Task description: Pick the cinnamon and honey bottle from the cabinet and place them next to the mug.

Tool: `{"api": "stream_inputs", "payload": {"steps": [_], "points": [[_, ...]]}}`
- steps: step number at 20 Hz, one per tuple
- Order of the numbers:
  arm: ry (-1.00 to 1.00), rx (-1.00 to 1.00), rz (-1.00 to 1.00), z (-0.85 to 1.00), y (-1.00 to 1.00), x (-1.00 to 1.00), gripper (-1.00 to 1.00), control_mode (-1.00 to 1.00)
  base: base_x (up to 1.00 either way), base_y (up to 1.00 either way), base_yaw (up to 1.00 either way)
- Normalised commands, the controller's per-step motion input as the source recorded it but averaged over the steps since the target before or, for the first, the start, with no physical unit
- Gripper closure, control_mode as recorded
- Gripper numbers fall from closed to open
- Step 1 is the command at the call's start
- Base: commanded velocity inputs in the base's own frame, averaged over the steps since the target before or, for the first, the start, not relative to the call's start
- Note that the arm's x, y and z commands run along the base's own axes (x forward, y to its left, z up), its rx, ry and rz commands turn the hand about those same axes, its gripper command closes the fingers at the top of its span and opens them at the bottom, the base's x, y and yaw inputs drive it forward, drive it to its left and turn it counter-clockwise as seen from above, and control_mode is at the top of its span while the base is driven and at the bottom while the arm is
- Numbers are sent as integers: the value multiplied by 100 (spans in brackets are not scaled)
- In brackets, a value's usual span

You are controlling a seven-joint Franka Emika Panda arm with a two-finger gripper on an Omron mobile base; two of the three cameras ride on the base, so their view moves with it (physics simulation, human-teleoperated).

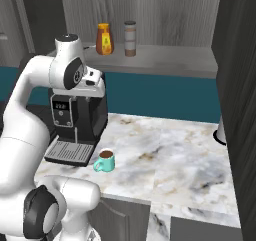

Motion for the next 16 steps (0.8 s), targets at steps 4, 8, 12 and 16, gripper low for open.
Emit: {"api": "stream_inputs", "payload": {"steps": [4,8,12,16], "points": [[0,0,0,-1,0,-10,-100,-100,0,0,0],[-14,-3,0,-3,2,-26,-100,-100,0,0,0],[-38,-8,0,6,0,-41,-100,-100,0,0,0],[-44,-5,0,50,0,-15,-100,-100,0,0,0]]}}
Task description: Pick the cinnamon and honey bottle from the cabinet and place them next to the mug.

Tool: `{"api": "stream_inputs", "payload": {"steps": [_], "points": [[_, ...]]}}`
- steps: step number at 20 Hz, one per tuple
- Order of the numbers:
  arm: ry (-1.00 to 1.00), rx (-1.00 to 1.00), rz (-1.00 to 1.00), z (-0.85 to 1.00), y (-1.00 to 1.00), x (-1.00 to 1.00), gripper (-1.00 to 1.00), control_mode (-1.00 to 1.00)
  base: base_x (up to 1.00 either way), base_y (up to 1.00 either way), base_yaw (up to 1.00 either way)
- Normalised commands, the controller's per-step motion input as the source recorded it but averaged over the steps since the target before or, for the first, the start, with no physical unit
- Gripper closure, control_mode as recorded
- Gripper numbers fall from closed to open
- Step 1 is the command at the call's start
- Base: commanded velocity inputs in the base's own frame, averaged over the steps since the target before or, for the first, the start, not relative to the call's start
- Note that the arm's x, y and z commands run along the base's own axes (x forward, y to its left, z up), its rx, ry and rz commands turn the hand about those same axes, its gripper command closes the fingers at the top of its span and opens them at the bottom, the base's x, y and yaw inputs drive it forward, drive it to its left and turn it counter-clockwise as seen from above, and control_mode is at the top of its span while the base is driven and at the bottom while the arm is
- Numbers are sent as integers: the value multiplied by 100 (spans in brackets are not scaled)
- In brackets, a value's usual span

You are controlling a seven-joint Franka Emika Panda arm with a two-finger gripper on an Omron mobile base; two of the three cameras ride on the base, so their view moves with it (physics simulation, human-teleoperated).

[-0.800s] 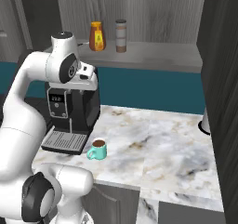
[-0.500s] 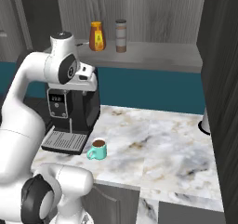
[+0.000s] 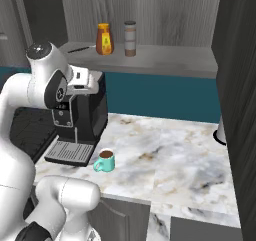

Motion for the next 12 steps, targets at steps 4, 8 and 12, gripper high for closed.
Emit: {"api": "stream_inputs", "payload": {"steps": [4,8,12], "points": [[-34,-1,0,85,0,0,-100,-100,0,0,0],[-28,0,0,98,-6,-10,-100,-100,0,0,0],[-19,0,0,90,-11,-30,-100,-100,0,0,0]]}}
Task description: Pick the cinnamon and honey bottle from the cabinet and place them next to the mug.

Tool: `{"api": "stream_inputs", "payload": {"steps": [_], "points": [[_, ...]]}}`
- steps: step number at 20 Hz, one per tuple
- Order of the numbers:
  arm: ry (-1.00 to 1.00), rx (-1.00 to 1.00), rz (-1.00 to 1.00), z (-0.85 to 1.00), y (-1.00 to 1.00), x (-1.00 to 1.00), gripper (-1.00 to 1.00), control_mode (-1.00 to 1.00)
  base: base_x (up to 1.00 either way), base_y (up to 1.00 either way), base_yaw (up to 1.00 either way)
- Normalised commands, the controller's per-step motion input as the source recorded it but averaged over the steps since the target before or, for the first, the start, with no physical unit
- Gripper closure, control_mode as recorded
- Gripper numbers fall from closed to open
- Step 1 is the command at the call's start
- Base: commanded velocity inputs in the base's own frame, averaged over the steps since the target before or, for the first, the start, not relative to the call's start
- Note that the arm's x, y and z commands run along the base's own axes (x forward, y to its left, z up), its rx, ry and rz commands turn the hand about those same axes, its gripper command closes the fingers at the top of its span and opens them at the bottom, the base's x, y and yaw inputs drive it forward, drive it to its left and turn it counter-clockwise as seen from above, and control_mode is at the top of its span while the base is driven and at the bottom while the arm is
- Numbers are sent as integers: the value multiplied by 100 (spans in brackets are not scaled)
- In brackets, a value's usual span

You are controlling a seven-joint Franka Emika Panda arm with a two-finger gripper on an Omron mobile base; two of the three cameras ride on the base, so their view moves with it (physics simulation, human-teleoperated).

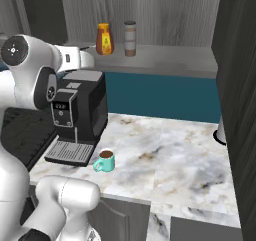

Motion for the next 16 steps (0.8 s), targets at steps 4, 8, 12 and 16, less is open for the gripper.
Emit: {"api": "stream_inputs", "payload": {"steps": [4,8,12,16], "points": [[-10,4,0,72,-7,-17,-100,-100,0,0,0],[-4,12,0,27,-6,-1,-100,-100,0,0,0],[6,14,0,-2,-20,13,-100,-100,0,0,0],[24,3,0,-5,0,34,-100,-100,0,0,0]]}}
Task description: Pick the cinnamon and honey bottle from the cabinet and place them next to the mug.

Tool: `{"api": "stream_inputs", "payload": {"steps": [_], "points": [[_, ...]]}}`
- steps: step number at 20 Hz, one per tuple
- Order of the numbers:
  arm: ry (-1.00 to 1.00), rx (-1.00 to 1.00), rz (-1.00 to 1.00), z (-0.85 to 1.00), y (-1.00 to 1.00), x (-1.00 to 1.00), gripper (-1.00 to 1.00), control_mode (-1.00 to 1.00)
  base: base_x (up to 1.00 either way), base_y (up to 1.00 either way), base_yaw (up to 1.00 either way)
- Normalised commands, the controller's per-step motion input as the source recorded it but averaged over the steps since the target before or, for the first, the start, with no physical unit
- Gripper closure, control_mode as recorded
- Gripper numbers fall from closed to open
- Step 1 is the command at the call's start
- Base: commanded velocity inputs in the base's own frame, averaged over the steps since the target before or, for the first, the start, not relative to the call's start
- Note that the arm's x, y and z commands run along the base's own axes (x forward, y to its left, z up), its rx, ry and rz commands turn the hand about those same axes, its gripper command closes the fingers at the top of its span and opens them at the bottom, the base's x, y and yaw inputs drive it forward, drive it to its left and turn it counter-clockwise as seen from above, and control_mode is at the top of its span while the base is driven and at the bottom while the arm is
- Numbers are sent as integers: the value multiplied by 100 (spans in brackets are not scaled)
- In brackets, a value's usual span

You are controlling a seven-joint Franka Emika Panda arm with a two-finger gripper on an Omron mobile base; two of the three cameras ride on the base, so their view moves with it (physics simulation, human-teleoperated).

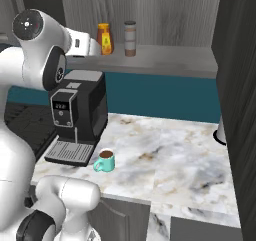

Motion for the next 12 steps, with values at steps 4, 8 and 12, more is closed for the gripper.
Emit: {"api": "stream_inputs", "payload": {"steps": [4,8,12], "points": [[21,0,-2,0,3,18,-100,-100,0,0,0],[9,-1,-5,0,20,5,-100,-100,0,0,0],[-21,-1,-5,-23,7,0,-100,-100,0,0,0]]}}
